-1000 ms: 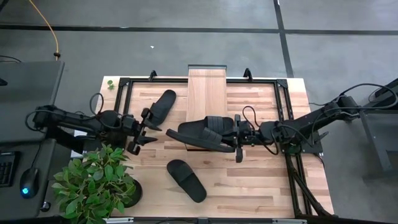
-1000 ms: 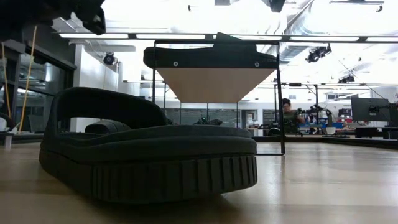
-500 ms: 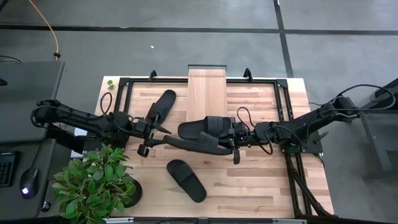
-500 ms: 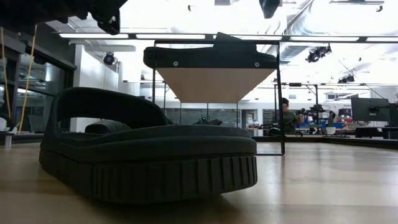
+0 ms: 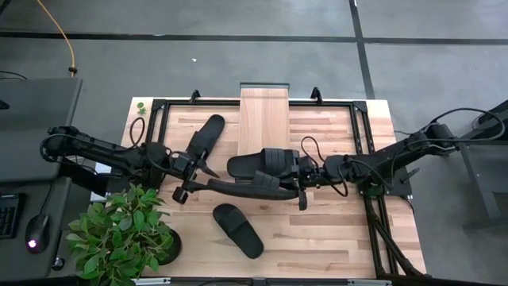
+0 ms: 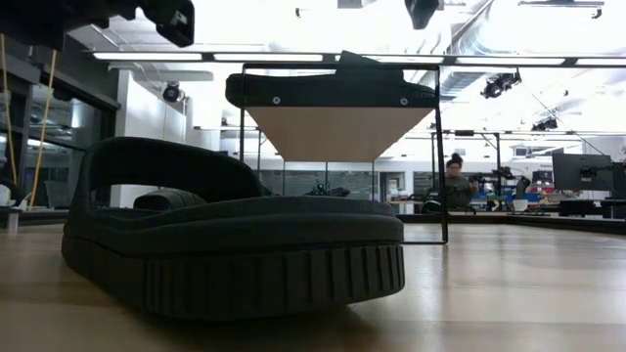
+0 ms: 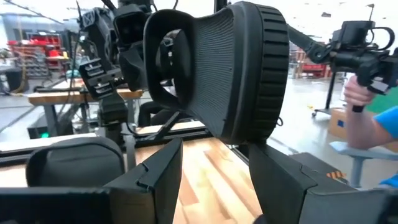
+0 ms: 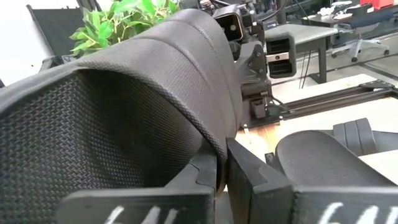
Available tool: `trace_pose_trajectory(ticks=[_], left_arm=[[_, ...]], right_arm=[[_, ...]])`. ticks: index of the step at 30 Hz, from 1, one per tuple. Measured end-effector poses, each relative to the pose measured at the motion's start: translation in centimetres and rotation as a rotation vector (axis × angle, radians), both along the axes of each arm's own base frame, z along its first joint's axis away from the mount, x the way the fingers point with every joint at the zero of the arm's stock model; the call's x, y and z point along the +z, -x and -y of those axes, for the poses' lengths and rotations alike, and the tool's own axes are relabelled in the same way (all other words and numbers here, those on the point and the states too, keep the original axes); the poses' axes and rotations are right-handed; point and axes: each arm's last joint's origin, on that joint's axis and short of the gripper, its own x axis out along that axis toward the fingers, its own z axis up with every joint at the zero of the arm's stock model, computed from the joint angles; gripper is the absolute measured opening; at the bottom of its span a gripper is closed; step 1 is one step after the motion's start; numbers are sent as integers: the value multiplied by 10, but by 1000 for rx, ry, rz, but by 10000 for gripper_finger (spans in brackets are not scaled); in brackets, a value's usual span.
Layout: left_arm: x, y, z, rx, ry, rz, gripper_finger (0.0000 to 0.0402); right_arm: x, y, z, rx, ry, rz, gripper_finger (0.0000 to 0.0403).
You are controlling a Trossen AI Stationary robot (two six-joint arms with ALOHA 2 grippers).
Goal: Pick and place slides into the shelf
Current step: Put the black slipper on the shelf
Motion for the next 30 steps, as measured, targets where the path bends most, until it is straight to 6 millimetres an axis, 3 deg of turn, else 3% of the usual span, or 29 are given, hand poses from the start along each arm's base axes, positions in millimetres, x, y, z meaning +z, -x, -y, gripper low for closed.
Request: trace_pose_trajectory(ticks=[30], left_arm=[[-3,0,1,-29,37,-40,168]], right_arm=[[1,7,1,38,-23,-55,0]])
